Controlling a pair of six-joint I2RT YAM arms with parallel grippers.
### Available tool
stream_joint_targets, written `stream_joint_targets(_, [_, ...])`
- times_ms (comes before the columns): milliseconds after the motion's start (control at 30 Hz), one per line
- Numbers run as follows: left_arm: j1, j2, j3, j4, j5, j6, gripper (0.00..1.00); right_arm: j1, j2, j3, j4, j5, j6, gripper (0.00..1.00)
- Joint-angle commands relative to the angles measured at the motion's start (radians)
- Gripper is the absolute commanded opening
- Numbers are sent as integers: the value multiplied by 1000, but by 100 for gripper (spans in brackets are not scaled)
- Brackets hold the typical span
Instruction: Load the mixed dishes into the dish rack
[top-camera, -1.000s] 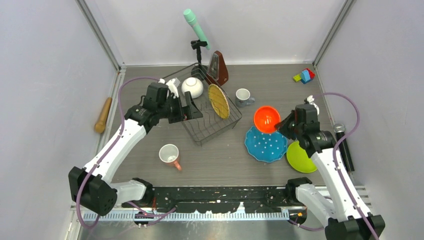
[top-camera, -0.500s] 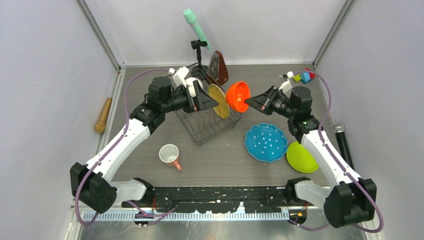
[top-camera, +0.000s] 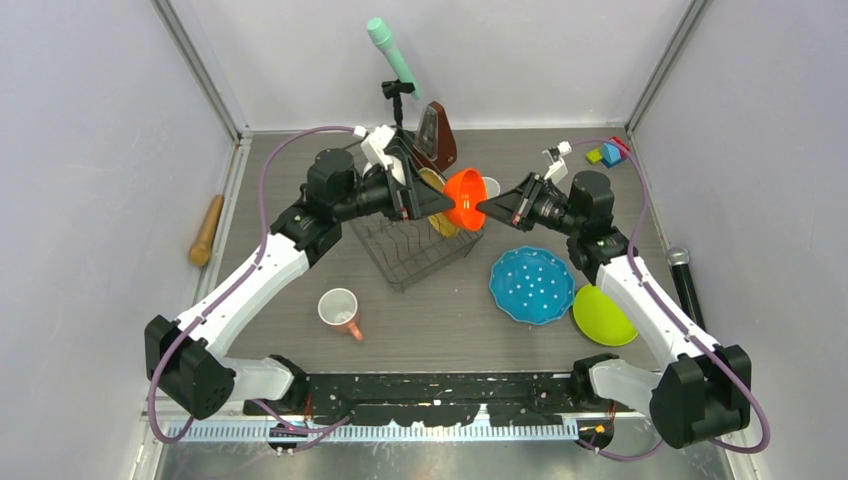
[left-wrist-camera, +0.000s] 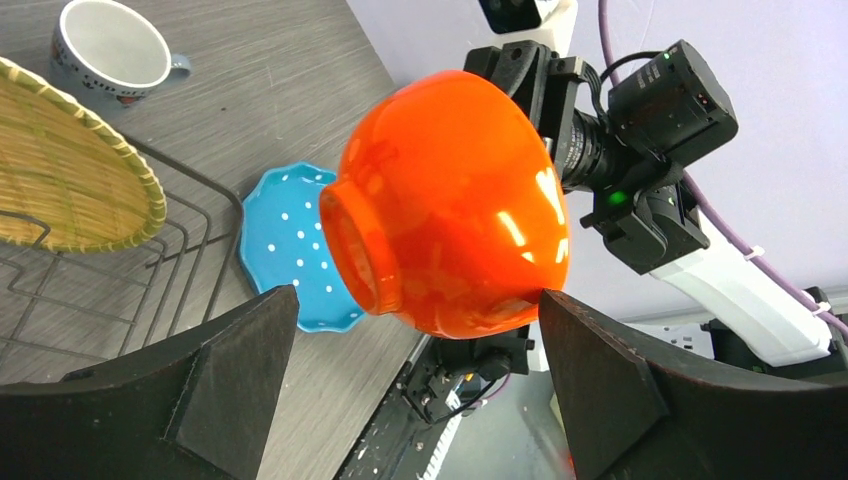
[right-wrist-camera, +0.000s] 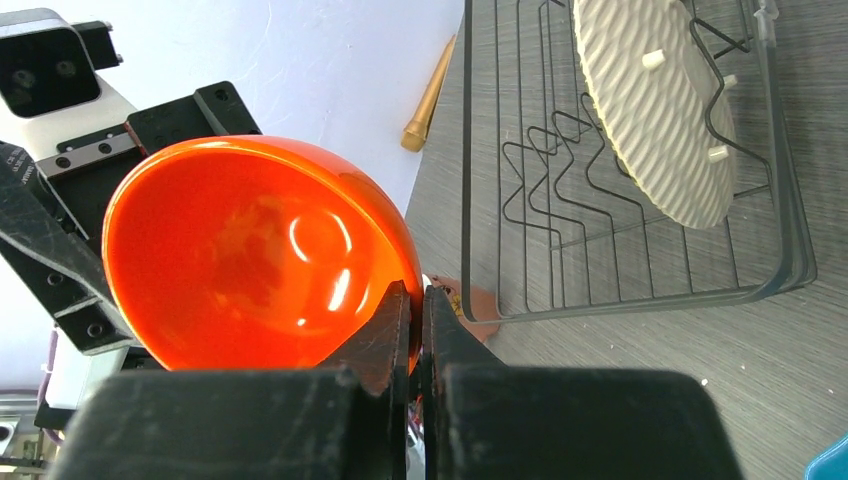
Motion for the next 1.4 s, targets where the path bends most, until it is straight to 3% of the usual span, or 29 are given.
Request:
stream_joint_targets(0, [-26,4,50,38,-3,46,93,9,1,54,74,-24,13,0])
stream_joint_targets(333, [-30,15,63,12,-9,64,91,9,14,53,74,-27,8,0])
stream_joint_targets(600, [-42,34,83,1,3,70,77,10,19,51,72,-27,6,0])
stream_joint_targets(733, [-46,42,98,-30,3,87,76,10,20,54,69,-28,5,1])
stream_joint_targets(867, [-48,43,102,-37,-1,95,68,10,19,55,59,-28,0,0])
stream_joint_targets(967, [-52,44,102,-40,-8,107,51,10,19,56,54,-26,-5,0])
stream_joint_targets(1033, [-52,41,103,-51,-22,126,30,10,19,55,50,-21,-6,15])
stream_joint_targets(1067, [-52,38,107,-63,-39,141,22,10,19,55,49,-19,-7,32])
stream_joint_targets(1133, [-52,30,124,-113,-84,187,1,10,17,56,40,-10,-16,49])
stream_joint_targets(1267, [-52,26,187,-256,-190,291,0,10,3,58,11,16,-38,71])
stream_joint_targets(1367, [-52,26,230,-331,-280,368,0,9,-7,60,-29,48,-58,78])
